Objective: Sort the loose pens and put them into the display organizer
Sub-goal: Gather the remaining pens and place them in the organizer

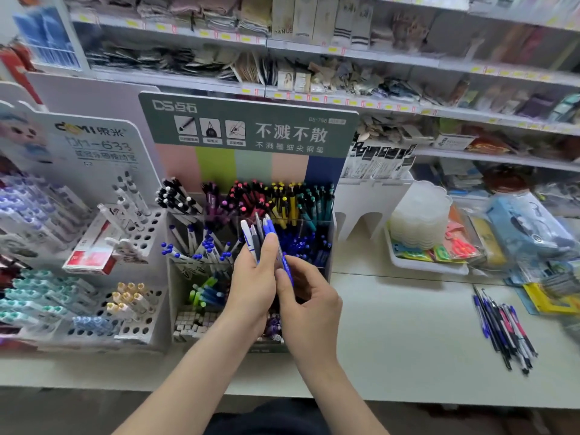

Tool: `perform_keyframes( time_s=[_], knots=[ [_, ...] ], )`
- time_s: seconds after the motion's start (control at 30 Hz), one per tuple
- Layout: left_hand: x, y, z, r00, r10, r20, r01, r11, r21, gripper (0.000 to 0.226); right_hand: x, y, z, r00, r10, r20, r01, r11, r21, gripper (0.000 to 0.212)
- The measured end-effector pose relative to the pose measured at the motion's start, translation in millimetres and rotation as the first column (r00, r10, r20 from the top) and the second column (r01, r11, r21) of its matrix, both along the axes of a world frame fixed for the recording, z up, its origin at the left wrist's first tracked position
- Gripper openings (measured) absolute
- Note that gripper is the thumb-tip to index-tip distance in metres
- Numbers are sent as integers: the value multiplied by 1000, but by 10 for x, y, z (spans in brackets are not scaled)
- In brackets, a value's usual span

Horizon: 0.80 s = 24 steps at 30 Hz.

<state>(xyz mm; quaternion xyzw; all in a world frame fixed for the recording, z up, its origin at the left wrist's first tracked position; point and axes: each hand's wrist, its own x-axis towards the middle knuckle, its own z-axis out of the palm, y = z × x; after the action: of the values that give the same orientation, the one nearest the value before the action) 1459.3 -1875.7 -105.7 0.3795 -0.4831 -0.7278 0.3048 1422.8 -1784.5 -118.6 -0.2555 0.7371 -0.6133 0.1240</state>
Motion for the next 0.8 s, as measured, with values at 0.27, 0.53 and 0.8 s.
perform_keyframes(
  time_s=[0.27,0.53,0.8],
  knots=[
    [-56,10,86,994,51,-94,-36,987,157,31,-38,-17,43,998,23,52,-24,1000,11,26],
    [-52,-53,-30,993,108,-51,-105,993,51,39,-216,-52,-24,1000,-26,15,26,999,-34,27],
    [121,-282,-140,984,169,58,-163,983,-88,39,-798,143,183,872,69,-484,144,910,389,21]
  ],
)
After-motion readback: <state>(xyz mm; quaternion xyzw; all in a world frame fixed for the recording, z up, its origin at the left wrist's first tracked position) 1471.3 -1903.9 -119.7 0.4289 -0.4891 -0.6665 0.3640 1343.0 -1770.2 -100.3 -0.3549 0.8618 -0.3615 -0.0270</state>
